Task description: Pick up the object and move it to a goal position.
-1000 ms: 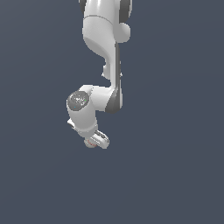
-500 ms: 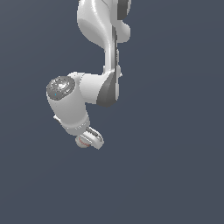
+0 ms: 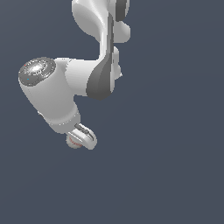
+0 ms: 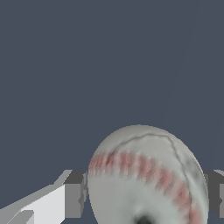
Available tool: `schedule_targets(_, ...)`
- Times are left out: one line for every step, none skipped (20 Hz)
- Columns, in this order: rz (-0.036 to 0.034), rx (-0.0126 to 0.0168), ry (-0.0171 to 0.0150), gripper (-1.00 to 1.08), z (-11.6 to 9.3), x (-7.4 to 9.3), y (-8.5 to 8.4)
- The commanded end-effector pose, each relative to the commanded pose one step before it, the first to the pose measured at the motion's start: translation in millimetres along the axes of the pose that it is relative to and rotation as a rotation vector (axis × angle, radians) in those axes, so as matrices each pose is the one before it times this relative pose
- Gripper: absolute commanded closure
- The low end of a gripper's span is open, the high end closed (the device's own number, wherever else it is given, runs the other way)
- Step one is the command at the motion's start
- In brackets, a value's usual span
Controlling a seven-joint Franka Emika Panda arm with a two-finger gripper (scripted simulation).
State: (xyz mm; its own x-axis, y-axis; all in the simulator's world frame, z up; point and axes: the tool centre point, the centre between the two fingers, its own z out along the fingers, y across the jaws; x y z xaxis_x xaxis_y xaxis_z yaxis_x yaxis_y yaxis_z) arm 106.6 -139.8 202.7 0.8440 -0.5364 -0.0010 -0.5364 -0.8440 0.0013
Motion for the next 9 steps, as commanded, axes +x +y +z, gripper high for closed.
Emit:
schedule_targets(-0.00035,0.00046,0.00109,1.08,-8.95,4.4,-0.26)
schedule_targets(-0.00022,0.00066,0.00001,1.08,-2.29,1.14,-0.05)
schedule_targets(0.0,0.0,0.0,1.08,-1.73,1.02,-0.05)
schedule_targets(0.0,0.0,0.0,1.08,-1.37,0.85,-0.06)
schedule_targets(0.0,0.0,0.0,1.08,-1.04,0.69,-0.07)
schedule_targets(0.0,0.0,0.0,1.08,-0.72,0.53,-0.07)
schedule_targets(0.0,0.0,0.0,1.08,-0.44,0.37,-0.07)
schedule_targets(0.0,0.0,0.0,1.08,-0.22,0.22,-0.05)
schedule_targets(0.0,0.0,0.0,1.08,-0.06,0.07,-0.02)
